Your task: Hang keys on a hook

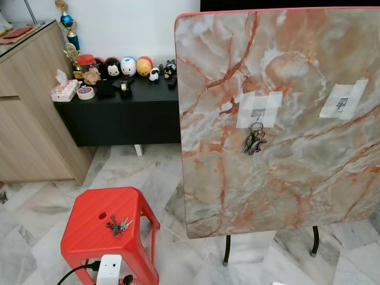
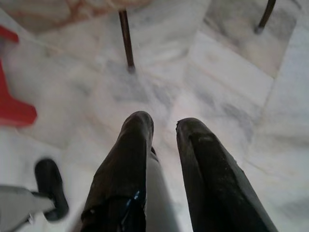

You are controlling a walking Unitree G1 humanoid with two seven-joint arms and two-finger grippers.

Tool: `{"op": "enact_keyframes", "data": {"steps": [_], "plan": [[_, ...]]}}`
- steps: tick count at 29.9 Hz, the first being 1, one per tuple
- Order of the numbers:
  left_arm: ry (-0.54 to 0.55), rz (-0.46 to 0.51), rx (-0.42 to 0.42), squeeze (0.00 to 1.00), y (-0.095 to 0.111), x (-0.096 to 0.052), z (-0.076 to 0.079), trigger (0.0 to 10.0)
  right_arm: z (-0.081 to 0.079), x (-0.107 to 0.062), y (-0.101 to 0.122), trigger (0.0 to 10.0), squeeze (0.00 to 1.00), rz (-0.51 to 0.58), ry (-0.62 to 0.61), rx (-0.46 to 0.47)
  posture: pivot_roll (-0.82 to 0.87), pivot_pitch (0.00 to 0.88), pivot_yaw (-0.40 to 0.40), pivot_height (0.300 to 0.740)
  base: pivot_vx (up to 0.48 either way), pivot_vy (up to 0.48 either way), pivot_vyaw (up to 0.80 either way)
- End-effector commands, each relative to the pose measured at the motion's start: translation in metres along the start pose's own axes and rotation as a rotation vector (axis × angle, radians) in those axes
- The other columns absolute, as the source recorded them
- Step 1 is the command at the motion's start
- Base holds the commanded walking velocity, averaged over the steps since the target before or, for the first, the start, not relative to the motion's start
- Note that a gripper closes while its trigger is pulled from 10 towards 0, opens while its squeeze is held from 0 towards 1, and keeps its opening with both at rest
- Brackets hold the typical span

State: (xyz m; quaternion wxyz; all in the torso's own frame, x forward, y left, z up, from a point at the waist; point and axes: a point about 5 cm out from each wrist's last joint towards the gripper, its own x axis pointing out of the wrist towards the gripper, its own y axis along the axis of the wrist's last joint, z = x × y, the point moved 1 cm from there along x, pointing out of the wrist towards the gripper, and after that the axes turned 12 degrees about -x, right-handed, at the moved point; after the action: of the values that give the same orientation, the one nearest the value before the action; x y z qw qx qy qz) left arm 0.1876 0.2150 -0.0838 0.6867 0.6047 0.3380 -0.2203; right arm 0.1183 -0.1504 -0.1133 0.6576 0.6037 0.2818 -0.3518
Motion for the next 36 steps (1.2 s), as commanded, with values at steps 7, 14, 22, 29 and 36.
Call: {"op": "enact_keyframes", "data": {"steps": [7, 14, 22, 29, 36], "plan": [[0.008, -0.022, -0.021, 0.0, -0.007, -0.001, 0.001, 10.0, -0.015, -0.008, -0.006, 10.0, 0.0, 0.028, -0.042, 0.064, 0.03, 0.0, -0.001, 0.74, 0.0, 0.0, 0.0], [0.009, -0.025, -0.028, 0.0, -0.009, -0.002, 0.003, 10.0, 0.067, 0.03, 0.089, 10.0, 0.0, 0.111, -0.118, 0.107, 0.03, 0.0, -0.003, 0.74, 0.0, 0.0, 0.0], [0.009, -0.026, -0.031, 0.0, -0.01, -0.002, 0.002, 10.0, 0.066, 0.029, 0.083, 10.0, 0.0, 0.109, -0.123, 0.105, 0.03, 0.0, -0.003, 0.74, 0.0, 0.0, 0.0], [0.008, -0.025, -0.029, 0.0, -0.008, -0.001, 0.003, 10.0, 0.063, 0.029, 0.079, 10.0, 0.0, 0.074, -0.094, 0.108, 0.02, 0.0, -0.004, 0.74, 0.0, 0.0, 0.0], [0.007, -0.024, -0.034, 0.0, -0.008, -0.001, 0.004, 10.0, 0.052, 0.027, 0.059, 10.0, 0.0, 0.001, -0.034, 0.056, 0.02, 0.0, -0.004, 0.74, 0.0, 0.0, 0.0]]}}
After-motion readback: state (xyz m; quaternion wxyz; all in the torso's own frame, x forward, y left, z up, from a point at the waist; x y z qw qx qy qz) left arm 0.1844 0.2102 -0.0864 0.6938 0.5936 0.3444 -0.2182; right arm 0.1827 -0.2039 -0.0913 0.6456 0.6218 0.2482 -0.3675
